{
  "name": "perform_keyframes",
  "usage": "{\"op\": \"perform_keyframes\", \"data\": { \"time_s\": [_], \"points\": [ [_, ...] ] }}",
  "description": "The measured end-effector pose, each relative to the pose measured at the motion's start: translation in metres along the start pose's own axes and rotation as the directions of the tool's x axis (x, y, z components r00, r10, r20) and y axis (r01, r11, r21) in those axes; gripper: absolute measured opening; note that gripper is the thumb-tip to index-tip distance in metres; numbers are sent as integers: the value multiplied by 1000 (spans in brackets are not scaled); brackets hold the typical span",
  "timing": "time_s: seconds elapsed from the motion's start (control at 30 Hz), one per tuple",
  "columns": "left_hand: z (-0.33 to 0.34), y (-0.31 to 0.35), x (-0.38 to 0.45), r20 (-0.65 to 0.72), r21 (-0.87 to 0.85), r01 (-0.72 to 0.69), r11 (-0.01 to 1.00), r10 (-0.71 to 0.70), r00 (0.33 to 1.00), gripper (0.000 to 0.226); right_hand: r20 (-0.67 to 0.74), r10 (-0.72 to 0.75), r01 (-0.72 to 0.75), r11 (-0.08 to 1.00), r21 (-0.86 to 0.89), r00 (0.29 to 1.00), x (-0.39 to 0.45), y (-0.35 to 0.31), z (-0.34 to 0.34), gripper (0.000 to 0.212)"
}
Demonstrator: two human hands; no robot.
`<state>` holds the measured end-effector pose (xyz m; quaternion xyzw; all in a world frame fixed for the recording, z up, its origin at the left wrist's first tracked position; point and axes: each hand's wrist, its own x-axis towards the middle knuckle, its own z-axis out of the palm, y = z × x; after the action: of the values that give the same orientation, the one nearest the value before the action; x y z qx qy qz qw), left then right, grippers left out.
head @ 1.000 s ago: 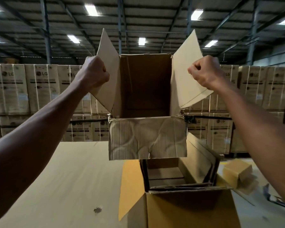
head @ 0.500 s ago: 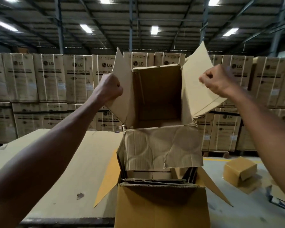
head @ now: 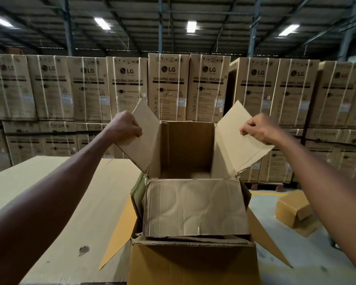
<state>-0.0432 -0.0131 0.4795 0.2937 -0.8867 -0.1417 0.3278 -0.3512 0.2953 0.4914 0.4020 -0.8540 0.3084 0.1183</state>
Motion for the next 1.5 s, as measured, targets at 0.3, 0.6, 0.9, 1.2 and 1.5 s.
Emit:
{"op": "perform_keyframes", "data": {
  "time_s": [0.3,0.6,0.9,1.2,1.5],
  "points": [
    [52,-48,38,112,-44,151,988,-145,983,17,116,39,-48,996,79,992,51,34,64,18],
    [115,-109,48,194,-64,251,966,-235,953,18,179,116,-141,981,131,977,68,75,129,23],
    [149,-134,42,235,-100,321,942,-291,927,21,213,130,-174,963,205,968,64,102,163,23],
    [171,-138,34,241,-131,421,898,-383,892,26,210,211,-253,947,199,955,56,116,190,16],
    [171,-144,36,240,-126,398,909,-361,901,25,230,223,-268,945,189,947,62,124,187,14]
  ]
}}
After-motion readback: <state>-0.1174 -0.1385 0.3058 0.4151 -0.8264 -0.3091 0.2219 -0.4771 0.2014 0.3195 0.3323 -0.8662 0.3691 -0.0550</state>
